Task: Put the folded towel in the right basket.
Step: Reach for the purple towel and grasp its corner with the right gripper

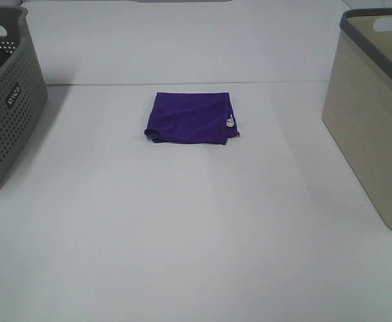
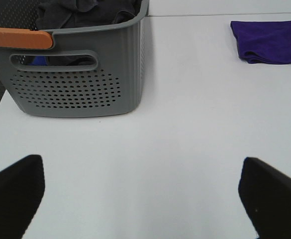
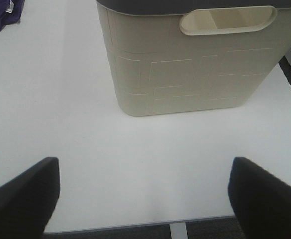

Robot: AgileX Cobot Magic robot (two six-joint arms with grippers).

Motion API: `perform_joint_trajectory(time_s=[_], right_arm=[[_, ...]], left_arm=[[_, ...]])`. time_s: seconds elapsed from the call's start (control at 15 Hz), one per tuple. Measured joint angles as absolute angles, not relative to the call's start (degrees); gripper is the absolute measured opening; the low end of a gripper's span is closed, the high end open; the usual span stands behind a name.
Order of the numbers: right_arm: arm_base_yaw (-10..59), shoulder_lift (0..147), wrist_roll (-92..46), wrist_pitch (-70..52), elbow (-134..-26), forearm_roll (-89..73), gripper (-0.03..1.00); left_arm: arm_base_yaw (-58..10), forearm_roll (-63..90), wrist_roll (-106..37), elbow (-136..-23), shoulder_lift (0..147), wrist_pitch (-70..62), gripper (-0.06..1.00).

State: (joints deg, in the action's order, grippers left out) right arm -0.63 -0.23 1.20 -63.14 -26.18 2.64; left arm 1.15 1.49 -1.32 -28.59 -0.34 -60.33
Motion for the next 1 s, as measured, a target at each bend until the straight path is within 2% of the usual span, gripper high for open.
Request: perform_joint_trajectory(time_s=[1.0], right_arm=[[-0.6, -0.2, -2.5, -63.1, -26.2, 2.6, 0.88]], left_arm=[[1.1, 1.5, -1.3, -28.6, -0.3, -60.3, 0.99]])
